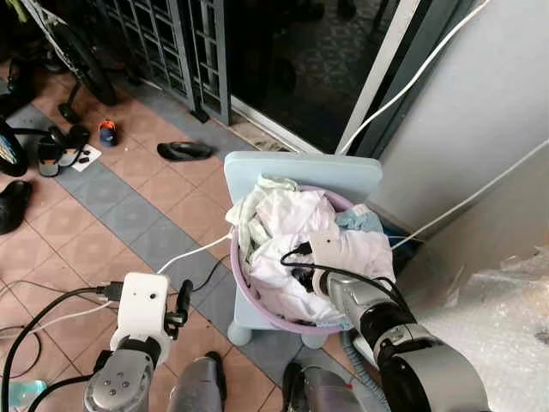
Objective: Clothes washing
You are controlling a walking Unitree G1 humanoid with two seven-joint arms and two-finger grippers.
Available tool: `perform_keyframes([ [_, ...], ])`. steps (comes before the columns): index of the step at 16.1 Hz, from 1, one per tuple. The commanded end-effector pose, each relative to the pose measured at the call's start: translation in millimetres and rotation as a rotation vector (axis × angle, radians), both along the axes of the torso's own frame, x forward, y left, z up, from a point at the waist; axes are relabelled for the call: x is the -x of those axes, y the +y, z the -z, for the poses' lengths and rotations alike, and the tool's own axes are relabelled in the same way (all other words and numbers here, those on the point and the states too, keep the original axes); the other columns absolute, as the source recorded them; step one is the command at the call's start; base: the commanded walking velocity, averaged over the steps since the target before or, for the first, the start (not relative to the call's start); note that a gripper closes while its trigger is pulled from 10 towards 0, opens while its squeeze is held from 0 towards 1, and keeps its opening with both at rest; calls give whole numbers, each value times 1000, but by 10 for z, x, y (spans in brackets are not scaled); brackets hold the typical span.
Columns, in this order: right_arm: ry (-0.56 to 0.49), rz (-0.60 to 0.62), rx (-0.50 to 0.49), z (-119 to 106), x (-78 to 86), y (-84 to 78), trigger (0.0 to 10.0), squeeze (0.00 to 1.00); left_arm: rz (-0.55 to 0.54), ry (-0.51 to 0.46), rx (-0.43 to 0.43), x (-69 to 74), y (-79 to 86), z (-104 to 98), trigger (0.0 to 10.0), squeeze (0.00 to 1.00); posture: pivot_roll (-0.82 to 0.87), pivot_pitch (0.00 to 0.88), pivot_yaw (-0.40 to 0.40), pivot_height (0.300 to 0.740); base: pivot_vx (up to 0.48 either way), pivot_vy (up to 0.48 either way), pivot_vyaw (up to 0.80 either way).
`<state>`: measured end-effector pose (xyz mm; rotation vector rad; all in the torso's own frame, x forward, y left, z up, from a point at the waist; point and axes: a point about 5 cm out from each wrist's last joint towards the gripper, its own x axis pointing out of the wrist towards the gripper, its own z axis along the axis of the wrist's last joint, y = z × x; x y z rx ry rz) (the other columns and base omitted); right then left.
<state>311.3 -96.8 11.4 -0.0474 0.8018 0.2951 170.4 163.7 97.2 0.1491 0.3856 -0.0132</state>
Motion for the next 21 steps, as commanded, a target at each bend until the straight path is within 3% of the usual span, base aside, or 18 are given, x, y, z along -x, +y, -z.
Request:
perform_keyframes([
  [1, 6, 39, -6, 18, 2, -54, 0, 0, -9, 7, -5, 29, -11, 0, 10000, 0, 169, 229, -93, 740, 0, 0, 0],
  [5, -34, 85, -35, -75, -97, -102, 0, 0, 7, 13, 6, 0, -49, 26, 10000, 0, 156, 213, -99, 740, 0, 0, 0],
  [13, -63, 144, -58, -108, -142, -193, 0, 0, 21, 15, 13, -71, -64, 79, 10000, 0, 140, 155, -105, 740, 0, 0, 0],
  [18, -186, 241, -205, -346, -320, -219, 0, 0, 53, -17, -5, -247, -64, 75, 10000, 0, 119, 101, -78, 740, 0, 0, 0],
  [21, -323, 274, -291, -605, -461, -290, 0, 0, 62, -43, -3, -364, -69, 62, 10000, 0, 95, 54, -62, 740, 0, 0, 0],
])
